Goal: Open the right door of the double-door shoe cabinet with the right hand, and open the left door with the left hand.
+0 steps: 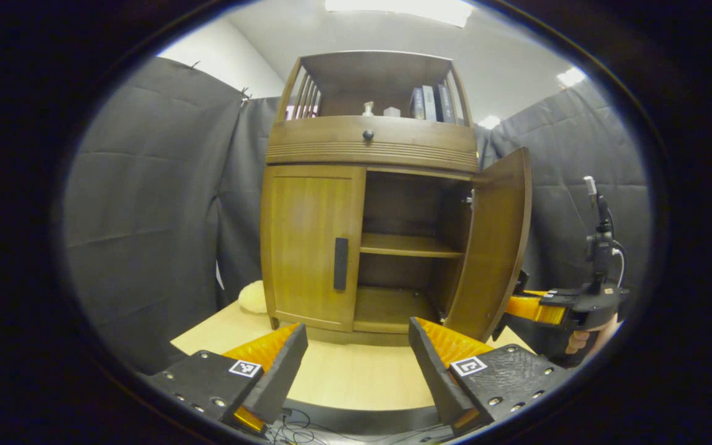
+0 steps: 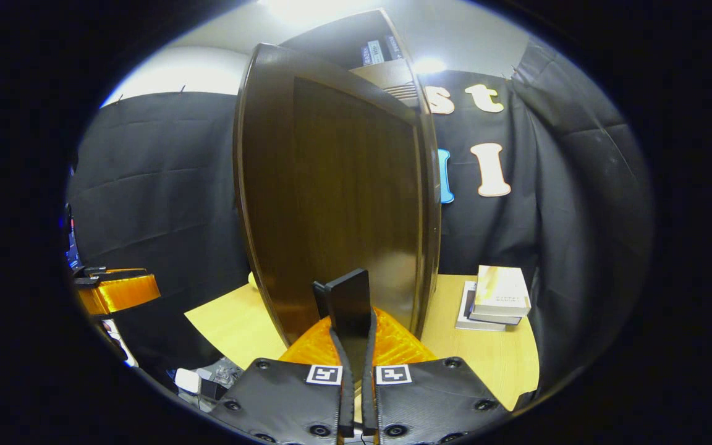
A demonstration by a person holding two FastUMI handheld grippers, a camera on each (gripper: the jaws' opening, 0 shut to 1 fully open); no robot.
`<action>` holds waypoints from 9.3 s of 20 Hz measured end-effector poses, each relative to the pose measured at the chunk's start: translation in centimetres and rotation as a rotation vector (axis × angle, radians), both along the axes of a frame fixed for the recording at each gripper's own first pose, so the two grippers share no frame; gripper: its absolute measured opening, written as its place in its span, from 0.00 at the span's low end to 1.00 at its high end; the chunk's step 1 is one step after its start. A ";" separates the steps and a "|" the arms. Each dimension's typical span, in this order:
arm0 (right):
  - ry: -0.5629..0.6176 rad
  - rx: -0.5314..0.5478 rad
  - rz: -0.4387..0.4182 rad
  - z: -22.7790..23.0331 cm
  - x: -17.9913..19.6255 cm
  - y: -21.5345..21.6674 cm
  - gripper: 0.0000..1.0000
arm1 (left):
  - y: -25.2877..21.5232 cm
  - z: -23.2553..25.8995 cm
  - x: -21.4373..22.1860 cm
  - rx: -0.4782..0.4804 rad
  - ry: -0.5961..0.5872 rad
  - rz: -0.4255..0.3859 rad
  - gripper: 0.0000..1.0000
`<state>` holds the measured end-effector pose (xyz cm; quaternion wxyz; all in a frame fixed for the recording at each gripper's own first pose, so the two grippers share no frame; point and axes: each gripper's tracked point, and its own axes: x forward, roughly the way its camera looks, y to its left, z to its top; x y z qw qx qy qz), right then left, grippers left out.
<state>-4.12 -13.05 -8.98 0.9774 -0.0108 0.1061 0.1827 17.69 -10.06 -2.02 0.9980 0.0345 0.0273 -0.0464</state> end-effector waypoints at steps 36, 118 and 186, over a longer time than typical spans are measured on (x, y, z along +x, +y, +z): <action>0.082 0.065 -0.341 -0.8 -1.3 -6.5 0.05 | -2.7 0.9 5.0 -0.020 0.038 -0.235 0.96; -0.088 -0.076 -0.235 0.3 11.4 9.4 0.93 | 1.4 -4.6 36.6 0.033 0.050 -0.144 0.25; -0.022 -0.012 -0.259 -1.7 -1.3 16.7 0.92 | 24.5 -3.0 16.7 0.029 0.025 -0.093 0.09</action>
